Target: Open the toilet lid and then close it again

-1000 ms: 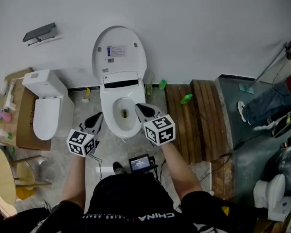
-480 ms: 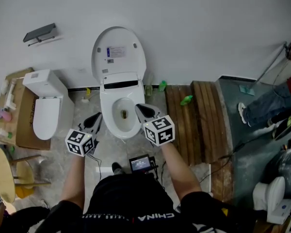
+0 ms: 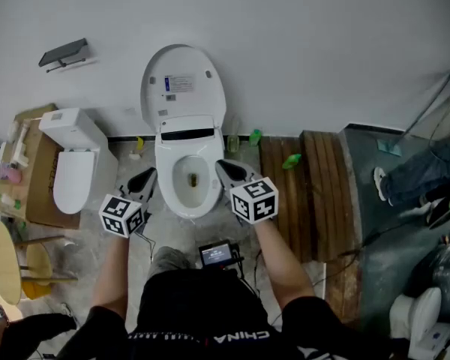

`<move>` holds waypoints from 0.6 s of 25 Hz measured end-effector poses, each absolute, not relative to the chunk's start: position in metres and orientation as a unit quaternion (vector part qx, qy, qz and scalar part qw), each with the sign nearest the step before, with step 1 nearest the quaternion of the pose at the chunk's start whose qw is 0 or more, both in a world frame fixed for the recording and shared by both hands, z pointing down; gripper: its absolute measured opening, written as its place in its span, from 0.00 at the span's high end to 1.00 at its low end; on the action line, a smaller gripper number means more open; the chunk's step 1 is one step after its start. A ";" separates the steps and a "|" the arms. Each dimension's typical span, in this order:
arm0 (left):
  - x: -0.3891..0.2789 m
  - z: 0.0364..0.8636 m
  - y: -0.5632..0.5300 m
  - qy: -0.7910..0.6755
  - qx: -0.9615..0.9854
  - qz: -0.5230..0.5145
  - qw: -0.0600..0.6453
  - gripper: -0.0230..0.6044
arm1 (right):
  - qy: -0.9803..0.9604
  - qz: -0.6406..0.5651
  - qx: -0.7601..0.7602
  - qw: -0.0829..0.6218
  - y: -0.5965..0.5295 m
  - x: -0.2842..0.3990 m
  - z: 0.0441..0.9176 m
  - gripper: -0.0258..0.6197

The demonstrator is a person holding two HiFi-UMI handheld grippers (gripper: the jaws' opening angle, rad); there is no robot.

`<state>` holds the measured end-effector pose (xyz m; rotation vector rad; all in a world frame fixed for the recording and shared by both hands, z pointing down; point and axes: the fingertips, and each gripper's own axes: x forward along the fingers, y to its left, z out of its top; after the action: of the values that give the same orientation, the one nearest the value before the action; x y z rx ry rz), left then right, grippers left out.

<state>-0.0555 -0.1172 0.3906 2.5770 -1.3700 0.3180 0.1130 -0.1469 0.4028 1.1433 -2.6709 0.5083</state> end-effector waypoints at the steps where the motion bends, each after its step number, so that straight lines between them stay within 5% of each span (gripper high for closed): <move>1: -0.058 0.389 -0.122 -0.468 0.871 0.107 0.103 0.95 | -0.903 0.171 0.383 0.095 -0.150 0.112 0.403 0.94; 5: -0.071 0.386 -0.151 -0.480 0.865 0.102 0.104 0.93 | -0.907 0.176 0.371 0.092 -0.166 0.107 0.403 0.94; 15: -0.122 0.393 -0.283 -0.469 0.872 0.095 0.105 0.67 | -0.892 0.179 0.402 0.104 -0.267 0.073 0.406 0.93</move>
<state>-0.1222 -0.2825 0.3930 2.5686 -1.3832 0.2811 0.0731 -0.2674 0.4063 1.1844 -2.6317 0.5294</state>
